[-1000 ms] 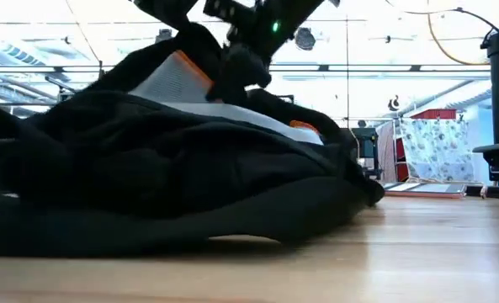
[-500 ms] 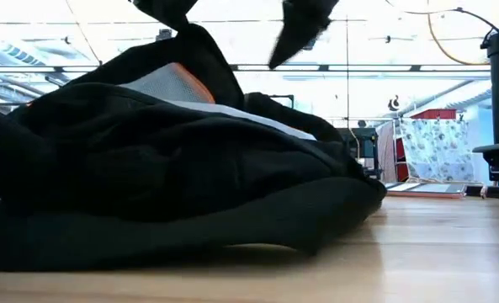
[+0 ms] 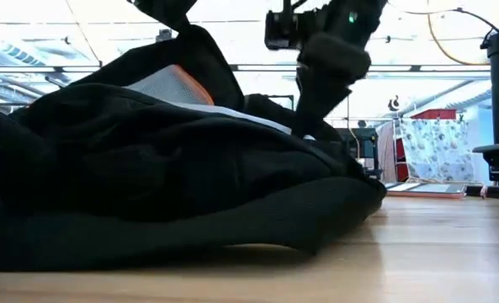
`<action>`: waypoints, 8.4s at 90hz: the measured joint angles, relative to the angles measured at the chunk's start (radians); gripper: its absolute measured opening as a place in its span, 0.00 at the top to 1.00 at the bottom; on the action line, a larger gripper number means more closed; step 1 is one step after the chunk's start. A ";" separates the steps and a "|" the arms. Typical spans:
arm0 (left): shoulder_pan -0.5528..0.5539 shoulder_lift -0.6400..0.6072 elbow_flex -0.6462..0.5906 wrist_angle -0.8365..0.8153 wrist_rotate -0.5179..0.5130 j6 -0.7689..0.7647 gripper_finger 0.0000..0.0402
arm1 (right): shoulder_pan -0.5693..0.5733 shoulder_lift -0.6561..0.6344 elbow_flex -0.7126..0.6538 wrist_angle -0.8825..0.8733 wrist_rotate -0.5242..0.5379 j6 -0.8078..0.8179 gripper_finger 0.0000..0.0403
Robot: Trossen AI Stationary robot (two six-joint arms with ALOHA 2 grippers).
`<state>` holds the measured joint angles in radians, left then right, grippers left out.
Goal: Unpack backpack
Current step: Put the zip bag into the black backpack
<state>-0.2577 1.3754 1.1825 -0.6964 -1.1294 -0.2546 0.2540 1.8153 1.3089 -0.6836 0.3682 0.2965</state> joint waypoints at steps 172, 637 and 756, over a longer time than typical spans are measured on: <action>-0.016 0.000 0.000 0.038 0.137 0.080 1.00 | -0.180 0.010 0.094 0.389 0.046 -0.599 1.00; -0.176 0.008 -0.001 0.279 0.498 0.454 1.00 | 0.132 0.167 0.216 0.317 0.587 -0.979 1.00; -0.283 0.007 0.005 0.358 0.589 0.604 1.00 | -0.072 0.171 0.280 0.150 0.260 -0.631 0.80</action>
<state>-0.5407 1.3827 1.1877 -0.3382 -0.5401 0.3492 0.1822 1.9858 1.5889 -0.5339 0.6278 -0.3347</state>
